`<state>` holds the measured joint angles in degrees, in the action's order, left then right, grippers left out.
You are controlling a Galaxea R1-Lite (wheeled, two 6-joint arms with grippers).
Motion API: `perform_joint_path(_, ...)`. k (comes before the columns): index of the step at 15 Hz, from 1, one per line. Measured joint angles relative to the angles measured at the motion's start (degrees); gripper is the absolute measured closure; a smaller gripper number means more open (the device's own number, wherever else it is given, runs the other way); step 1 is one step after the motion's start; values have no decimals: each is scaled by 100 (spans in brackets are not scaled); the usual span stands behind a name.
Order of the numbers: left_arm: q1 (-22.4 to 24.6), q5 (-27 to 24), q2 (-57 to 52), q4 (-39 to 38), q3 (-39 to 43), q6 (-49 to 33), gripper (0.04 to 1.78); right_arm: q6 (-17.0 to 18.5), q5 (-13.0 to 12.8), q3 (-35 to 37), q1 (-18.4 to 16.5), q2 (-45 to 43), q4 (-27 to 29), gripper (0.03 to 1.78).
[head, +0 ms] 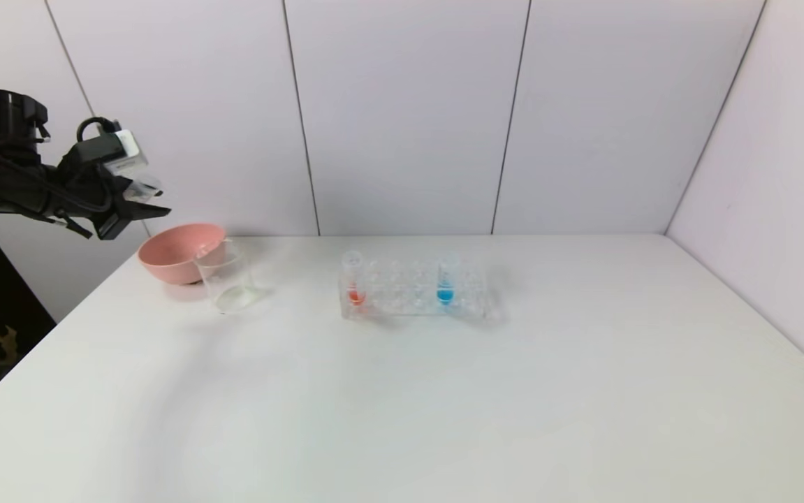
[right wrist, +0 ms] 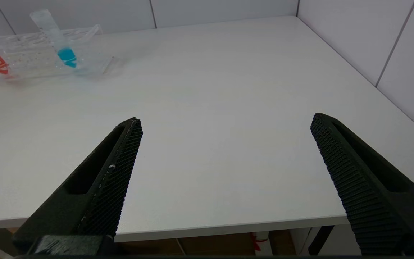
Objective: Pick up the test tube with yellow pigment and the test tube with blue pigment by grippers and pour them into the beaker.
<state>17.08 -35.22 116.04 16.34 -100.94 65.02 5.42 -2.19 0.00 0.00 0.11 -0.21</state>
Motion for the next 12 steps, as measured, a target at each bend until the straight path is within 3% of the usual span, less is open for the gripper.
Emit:
perform_joint_path(6,-5,-20,446,1237,-1097,1273,128,0,0,0,0,0,2,10)
perform_joint_path(12,-88,33,680,1359,-1292,1860,128,0,0,0,0,0,5,10)
